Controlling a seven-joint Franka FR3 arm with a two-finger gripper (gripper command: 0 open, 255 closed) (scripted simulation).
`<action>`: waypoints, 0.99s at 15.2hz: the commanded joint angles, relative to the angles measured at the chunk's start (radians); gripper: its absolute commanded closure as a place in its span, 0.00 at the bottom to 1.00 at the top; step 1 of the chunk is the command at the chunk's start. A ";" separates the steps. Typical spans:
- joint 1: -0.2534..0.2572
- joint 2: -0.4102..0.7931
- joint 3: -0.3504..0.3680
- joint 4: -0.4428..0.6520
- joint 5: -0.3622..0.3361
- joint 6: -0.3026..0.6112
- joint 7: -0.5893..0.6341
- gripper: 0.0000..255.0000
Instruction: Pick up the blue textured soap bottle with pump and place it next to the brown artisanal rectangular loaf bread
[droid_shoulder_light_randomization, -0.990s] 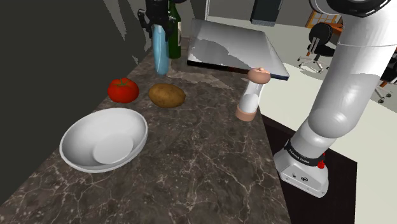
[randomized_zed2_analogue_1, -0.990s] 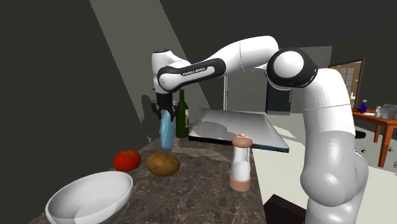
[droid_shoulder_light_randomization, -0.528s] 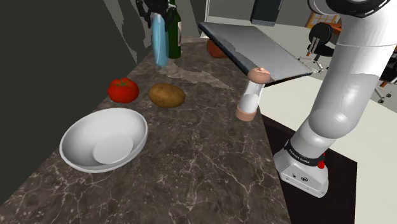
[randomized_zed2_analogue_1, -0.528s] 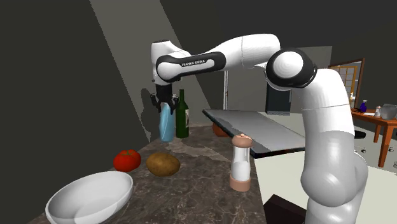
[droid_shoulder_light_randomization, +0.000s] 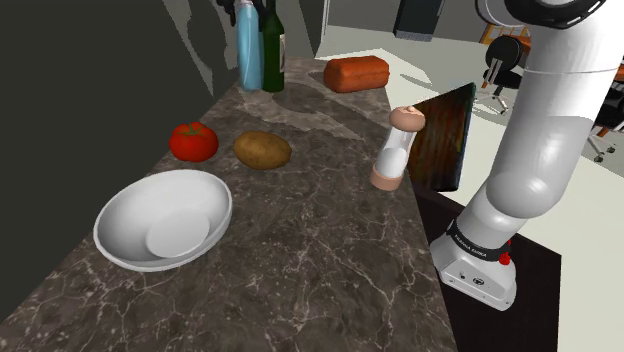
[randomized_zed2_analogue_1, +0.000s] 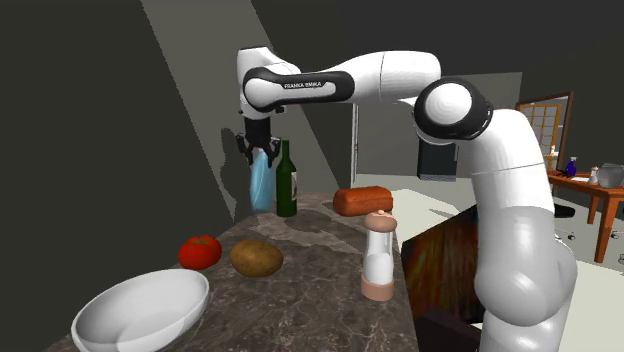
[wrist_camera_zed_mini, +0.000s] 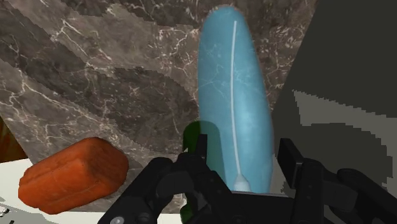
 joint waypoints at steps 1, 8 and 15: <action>0.010 0.012 0.000 0.044 -0.006 -0.032 -0.008 1.00; 0.061 0.073 -0.001 0.229 -0.039 -0.156 -0.039 1.00; 0.083 0.111 -0.008 0.360 -0.058 -0.240 -0.083 1.00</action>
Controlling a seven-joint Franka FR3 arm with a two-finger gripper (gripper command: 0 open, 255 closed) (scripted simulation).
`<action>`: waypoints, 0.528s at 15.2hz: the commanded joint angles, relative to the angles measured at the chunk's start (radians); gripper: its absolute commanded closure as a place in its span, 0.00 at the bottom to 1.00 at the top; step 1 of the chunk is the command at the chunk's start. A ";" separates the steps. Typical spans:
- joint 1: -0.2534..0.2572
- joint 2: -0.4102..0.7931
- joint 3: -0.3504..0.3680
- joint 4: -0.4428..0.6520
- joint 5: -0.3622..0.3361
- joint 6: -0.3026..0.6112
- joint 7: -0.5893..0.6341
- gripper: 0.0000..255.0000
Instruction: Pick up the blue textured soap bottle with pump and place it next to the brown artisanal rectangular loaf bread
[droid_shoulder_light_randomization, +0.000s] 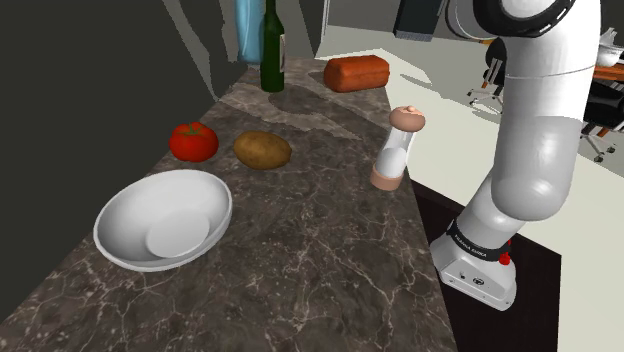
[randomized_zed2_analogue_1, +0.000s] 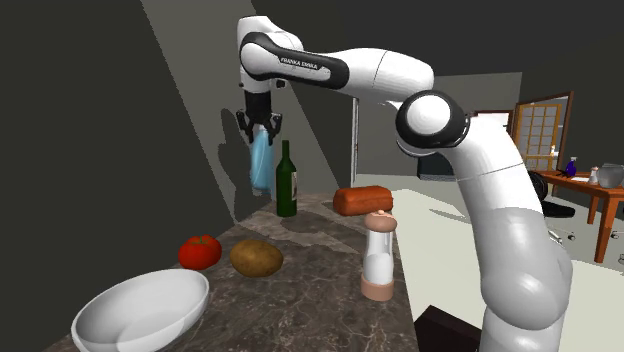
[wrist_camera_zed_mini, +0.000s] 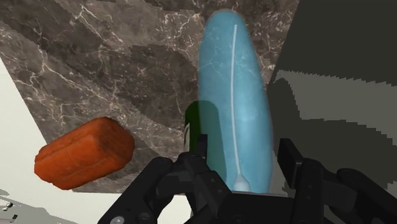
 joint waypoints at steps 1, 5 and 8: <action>-0.063 -0.052 0.003 -0.075 0.036 0.037 -0.025 1.00; -0.196 -0.159 -0.008 -0.228 0.122 0.123 -0.102 1.00; -0.273 -0.219 -0.029 -0.307 0.177 0.174 -0.170 1.00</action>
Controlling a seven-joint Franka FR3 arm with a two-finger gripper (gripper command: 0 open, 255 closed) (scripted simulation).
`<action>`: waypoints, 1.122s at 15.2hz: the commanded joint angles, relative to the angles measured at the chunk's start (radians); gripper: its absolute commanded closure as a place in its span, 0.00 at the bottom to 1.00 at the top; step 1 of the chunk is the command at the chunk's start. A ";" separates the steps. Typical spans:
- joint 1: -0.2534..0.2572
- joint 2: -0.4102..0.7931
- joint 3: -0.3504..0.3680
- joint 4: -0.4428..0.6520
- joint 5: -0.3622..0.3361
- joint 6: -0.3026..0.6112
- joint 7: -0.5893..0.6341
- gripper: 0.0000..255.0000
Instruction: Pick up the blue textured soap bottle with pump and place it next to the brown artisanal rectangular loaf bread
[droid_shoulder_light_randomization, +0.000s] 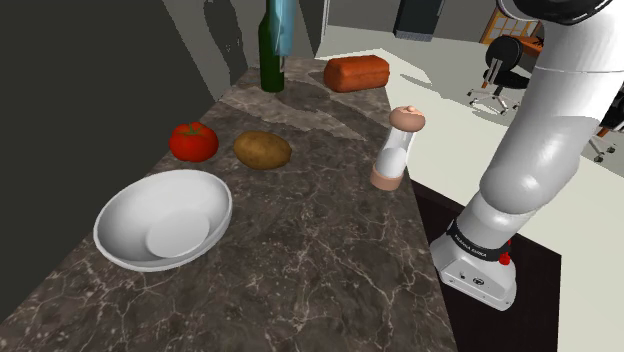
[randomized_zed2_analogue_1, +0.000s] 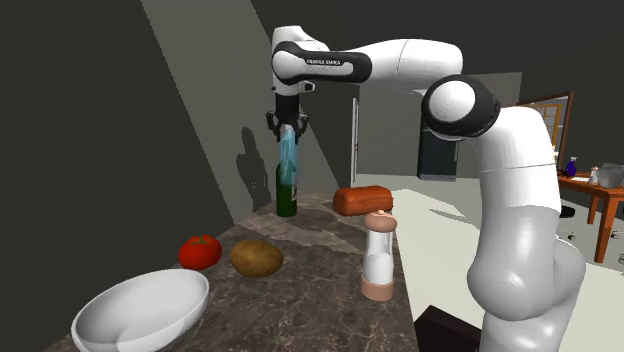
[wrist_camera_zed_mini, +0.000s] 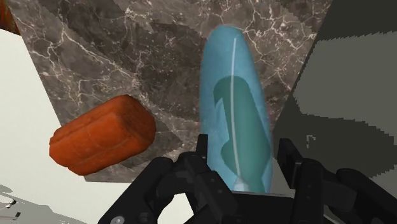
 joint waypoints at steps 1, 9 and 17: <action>-0.052 -0.043 -0.014 -0.054 0.039 0.033 -0.048 1.00; -0.200 -0.121 -0.091 -0.156 0.149 0.119 -0.242 1.00; -0.313 -0.114 -0.169 -0.150 0.221 0.158 -0.430 1.00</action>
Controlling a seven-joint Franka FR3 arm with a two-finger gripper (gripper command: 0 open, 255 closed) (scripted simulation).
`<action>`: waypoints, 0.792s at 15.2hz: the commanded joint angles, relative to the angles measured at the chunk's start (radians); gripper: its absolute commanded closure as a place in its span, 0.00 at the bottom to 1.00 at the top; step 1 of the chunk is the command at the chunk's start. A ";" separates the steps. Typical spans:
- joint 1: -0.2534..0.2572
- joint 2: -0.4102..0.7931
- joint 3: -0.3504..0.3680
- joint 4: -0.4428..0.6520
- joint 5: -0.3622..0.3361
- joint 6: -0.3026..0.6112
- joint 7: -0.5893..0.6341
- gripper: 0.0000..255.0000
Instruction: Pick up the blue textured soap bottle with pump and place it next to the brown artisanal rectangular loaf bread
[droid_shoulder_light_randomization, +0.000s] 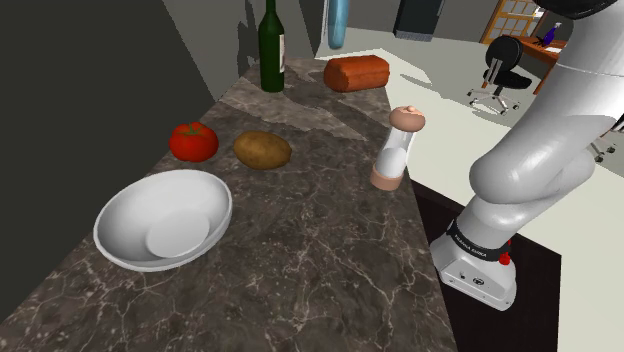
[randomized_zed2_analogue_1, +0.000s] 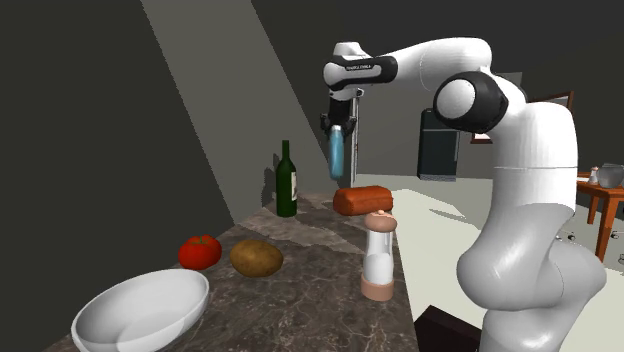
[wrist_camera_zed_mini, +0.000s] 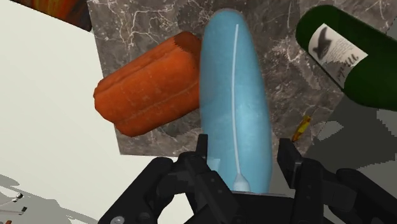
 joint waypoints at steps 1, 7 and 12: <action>-0.027 0.014 -0.019 0.015 0.015 0.007 -0.048 1.00; -0.071 0.019 -0.046 -0.022 0.042 0.059 -0.113 1.00; -0.078 -0.010 -0.050 -0.128 0.050 0.137 -0.110 1.00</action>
